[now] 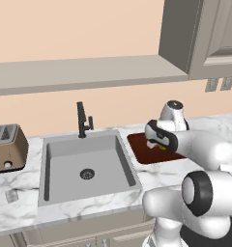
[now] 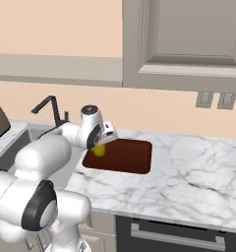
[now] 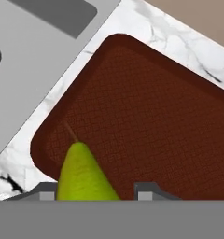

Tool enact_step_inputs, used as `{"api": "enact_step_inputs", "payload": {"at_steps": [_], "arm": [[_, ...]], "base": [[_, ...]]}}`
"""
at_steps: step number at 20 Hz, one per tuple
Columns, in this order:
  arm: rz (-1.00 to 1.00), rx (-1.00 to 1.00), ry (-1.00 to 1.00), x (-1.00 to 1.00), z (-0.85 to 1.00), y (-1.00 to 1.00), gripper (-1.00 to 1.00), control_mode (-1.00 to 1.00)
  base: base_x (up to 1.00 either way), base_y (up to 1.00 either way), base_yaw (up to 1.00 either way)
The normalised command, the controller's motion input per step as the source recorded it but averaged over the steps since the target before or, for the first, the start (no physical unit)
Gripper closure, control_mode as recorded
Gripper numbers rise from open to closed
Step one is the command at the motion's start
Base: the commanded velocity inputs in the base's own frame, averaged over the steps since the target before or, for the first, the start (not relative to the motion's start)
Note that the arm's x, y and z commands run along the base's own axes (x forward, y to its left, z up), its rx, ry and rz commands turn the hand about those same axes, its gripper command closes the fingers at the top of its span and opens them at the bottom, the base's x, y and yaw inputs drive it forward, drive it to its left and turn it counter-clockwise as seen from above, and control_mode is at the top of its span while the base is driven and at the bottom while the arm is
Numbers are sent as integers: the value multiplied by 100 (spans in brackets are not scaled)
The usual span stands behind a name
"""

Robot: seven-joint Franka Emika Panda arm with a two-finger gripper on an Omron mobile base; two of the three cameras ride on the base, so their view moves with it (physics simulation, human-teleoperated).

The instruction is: Pick up all produce items and place them in the sink. Turn on the sink faucet to wash them. Then turn the sink off and put them in the tray.

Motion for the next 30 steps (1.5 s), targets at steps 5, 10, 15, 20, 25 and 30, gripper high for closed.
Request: {"api": "enact_step_inputs", "payload": {"at_steps": [5, 10, 15, 20, 25, 30], "arm": [[0, 0, 12, 31, -12, -34, 100, -100], [0, -1, 11, 37, -20, -25, 100, -100], [0, -2, 10, 35, -23, -17, 100, -100], [0, -1, 10, 33, -25, -7, 100, -100], [1, 0, 5, 17, -24, 0, 100, -100], [2, 0, 3, 13, -26, 0, 100, -100]], "base": [[0, 0, 0], [0, 0, 0], [0, 0, 0], [0, 0, 0], [0, 0, 0], [0, 0, 0]]}}
